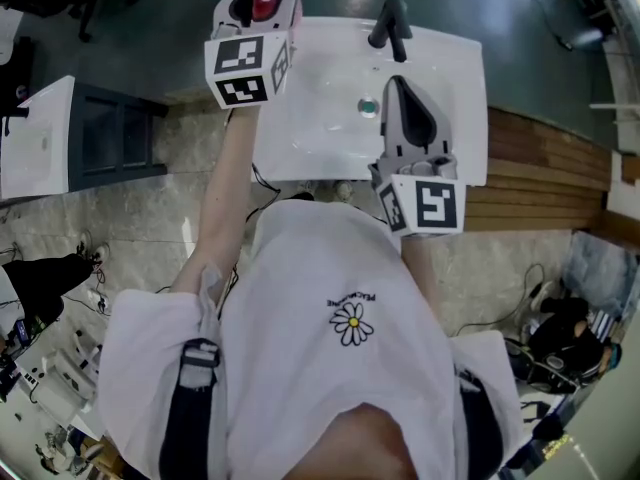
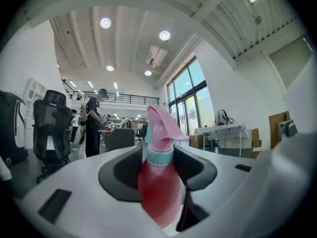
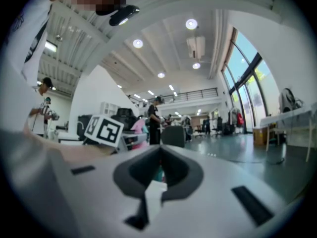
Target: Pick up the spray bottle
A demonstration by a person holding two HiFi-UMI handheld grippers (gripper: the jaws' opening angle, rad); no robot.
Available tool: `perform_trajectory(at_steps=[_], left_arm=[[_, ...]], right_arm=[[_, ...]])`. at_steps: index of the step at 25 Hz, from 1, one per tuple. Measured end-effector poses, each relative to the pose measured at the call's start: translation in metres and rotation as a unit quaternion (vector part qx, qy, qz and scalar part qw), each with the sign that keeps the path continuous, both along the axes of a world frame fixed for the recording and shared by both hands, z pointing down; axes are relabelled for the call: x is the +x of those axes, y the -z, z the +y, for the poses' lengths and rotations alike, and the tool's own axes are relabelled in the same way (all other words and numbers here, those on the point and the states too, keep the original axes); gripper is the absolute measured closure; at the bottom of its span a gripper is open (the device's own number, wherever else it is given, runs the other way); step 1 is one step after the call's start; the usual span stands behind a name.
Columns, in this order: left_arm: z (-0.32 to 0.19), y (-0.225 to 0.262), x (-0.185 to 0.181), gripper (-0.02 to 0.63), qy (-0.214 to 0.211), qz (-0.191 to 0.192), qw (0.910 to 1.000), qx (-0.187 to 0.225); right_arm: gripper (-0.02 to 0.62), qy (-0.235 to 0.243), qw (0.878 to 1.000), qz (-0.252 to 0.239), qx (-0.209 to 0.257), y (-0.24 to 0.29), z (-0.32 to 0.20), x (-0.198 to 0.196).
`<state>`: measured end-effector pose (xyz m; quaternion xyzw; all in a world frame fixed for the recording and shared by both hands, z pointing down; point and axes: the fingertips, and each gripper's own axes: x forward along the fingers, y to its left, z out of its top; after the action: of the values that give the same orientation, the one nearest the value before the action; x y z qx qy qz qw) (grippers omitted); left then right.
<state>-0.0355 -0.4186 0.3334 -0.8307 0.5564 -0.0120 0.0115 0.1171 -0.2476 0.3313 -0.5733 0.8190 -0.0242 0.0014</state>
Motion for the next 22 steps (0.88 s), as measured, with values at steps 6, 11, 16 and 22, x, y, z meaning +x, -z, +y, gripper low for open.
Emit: perform_trajectory(at_steps=[6,11,16,22], left_arm=[[0.027,0.041,0.002,0.403,0.000,-0.011,0.9991,0.042],[0.058,0.066,0.005,0.403,-0.004,-0.010,0.9974,0.071],[0.087,0.084,0.002,0.403,0.000,-0.017,0.9948,0.100],[0.121,0.094,0.007,0.401,-0.003,-0.018,0.9918,0.126]], right_arm=[[0.566,0.001,1.000,-0.004,0.010,0.007,-0.001,0.002],[0.566,0.008,1.000,-0.006,0.019,0.014,-0.001,-0.001],[0.566,0.017,0.999,-0.006,0.026,0.018,-0.001,-0.005],[0.566,0.027,0.999,-0.002,0.032,0.021,-0.002,-0.009]])
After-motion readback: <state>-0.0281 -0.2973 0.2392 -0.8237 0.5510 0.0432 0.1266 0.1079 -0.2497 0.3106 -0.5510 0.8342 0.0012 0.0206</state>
